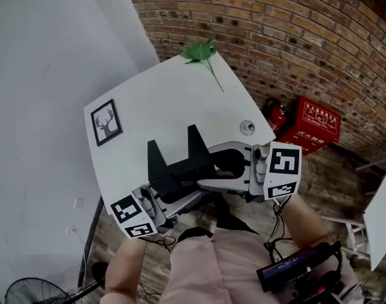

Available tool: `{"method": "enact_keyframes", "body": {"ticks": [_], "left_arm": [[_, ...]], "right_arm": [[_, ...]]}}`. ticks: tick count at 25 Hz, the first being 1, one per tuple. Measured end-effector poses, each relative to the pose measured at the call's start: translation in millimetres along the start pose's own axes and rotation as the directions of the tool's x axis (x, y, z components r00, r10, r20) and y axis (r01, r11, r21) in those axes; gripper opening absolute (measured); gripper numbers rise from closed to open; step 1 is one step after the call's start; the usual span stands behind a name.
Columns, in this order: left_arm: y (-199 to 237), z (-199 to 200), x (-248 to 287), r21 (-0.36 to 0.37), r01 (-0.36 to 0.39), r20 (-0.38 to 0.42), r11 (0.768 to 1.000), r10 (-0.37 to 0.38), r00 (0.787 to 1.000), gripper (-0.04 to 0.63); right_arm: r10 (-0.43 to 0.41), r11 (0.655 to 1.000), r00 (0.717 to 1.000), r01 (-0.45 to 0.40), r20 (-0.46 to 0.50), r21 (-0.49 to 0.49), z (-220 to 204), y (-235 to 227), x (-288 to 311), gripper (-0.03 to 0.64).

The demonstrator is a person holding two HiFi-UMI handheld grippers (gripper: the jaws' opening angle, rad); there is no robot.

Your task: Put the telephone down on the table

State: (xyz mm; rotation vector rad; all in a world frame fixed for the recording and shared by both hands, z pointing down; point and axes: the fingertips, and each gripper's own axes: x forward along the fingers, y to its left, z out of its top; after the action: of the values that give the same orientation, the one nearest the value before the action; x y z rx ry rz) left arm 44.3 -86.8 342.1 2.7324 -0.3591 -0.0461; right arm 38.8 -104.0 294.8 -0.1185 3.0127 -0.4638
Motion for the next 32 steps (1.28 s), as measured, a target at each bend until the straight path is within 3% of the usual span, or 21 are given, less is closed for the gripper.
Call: {"method": "enact_keyframes", "body": {"ticks": [9, 17, 24, 28, 32], "left_arm": [[58.7, 59.4, 4.8, 0.05, -0.114, 0.033, 0.992, 0.113, 0.993, 0.161], [118.2, 84.1, -8.6, 0.077, -0.138, 0.029, 0.987, 0.137, 0.99, 0.161], [178.3, 61.2, -13.2, -0.011, -0.127, 0.007, 0.992, 0.127, 0.992, 0.161], [218.8, 51.0, -16.5, -0.024, -0.125, -0.004, 0.992, 0.125, 0.992, 0.161], [241.0, 30.8, -18.7, -0.094, -0.114, -0.014, 0.989, 0.113, 0.994, 0.161]], "right_arm": [[0.087, 0.995, 0.996, -0.087, -0.013, -0.048, 51.9, -57.2, 23.8, 0.19], [0.094, 0.993, 0.995, -0.096, -0.037, -0.073, 66.9, -110.2, 58.8, 0.193], [0.036, 0.999, 0.995, -0.035, -0.094, 0.005, 36.3, -169.4, 77.6, 0.198], [0.006, 1.0, 0.992, -0.005, -0.124, 0.013, 21.5, -207.2, 90.9, 0.202], [-0.02, 0.998, 0.987, 0.03, -0.157, 0.064, -1.7, -229.9, 96.2, 0.204]]}}
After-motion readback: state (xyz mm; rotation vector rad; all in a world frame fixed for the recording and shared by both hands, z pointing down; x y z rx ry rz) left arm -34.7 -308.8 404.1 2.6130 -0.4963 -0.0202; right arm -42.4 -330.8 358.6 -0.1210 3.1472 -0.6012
